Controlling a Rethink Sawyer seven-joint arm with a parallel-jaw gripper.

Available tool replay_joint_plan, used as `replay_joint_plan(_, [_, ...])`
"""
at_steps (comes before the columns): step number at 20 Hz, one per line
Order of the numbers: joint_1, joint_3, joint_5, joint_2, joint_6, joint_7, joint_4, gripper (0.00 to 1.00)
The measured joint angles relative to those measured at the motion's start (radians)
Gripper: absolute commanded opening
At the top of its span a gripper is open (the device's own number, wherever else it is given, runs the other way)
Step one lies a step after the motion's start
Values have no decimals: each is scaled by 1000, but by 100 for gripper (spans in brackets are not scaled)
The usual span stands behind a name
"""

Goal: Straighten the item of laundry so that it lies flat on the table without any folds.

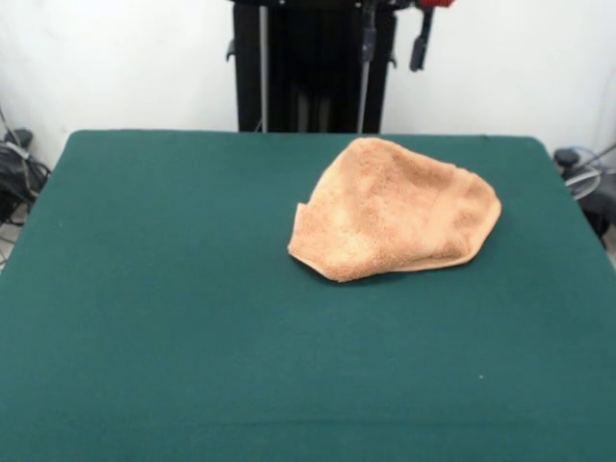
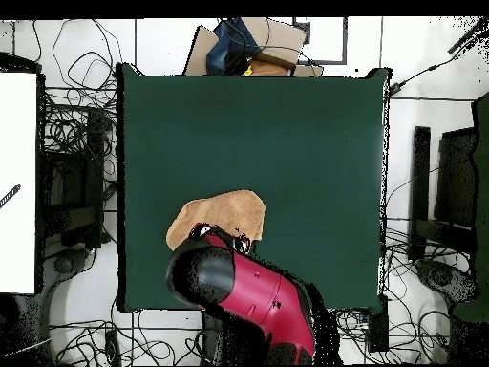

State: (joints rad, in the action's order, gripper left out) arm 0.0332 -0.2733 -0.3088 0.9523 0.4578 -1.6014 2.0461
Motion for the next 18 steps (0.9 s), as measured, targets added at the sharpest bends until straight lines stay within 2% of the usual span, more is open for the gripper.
replay_joint_plan(10, [-28,20,-12,-127,-186,0,0,100])
replay_joint_plan(18, [-28,25,-32,-229,-200,0,0,100])
